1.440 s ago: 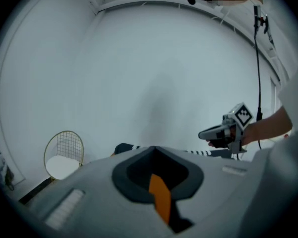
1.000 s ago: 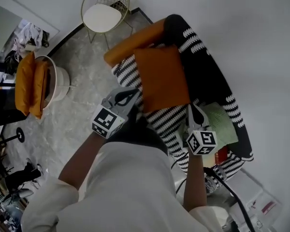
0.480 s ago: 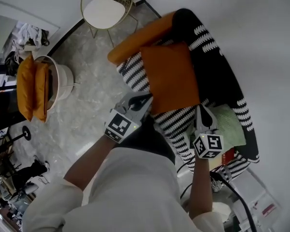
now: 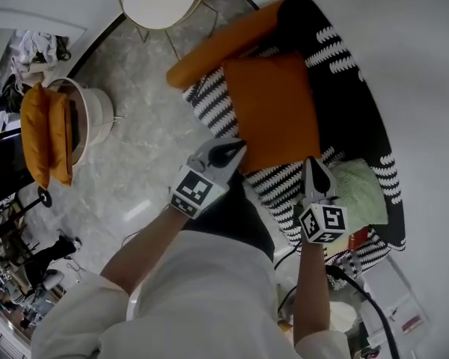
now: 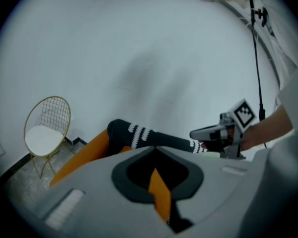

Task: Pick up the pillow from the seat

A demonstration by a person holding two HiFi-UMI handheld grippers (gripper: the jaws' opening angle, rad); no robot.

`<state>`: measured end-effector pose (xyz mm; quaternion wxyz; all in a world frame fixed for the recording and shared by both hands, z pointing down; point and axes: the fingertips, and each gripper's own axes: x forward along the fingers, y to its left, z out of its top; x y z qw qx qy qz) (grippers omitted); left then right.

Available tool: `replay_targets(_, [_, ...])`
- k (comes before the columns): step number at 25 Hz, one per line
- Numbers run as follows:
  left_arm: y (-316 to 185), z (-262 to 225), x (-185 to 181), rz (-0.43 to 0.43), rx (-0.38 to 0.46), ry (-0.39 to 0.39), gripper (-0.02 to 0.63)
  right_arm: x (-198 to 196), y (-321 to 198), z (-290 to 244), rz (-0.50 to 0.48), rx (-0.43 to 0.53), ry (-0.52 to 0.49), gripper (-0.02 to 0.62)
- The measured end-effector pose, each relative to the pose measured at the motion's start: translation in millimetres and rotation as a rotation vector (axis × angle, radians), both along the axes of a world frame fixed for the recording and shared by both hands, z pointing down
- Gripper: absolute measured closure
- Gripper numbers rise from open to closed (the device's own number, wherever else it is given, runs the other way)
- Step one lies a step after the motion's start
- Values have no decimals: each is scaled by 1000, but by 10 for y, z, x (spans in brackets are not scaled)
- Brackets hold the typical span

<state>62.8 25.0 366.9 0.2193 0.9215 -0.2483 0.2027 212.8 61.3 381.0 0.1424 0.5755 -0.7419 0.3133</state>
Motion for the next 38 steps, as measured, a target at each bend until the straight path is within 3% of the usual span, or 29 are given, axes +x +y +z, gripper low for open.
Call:
replay_targets(12, [-416, 840, -20, -21, -64, -22, 597, 272, -430, 706, 7, -48, 25, 563])
replay_targets(26, [-683, 1804, 41, -51, -141, -63, 543, 422, -787, 1687, -46, -130, 34, 522])
replay_targets(38, [-785, 2688, -10, -187, -251, -60, 472, 494, -1009, 2586, -96, -218, 49, 443])
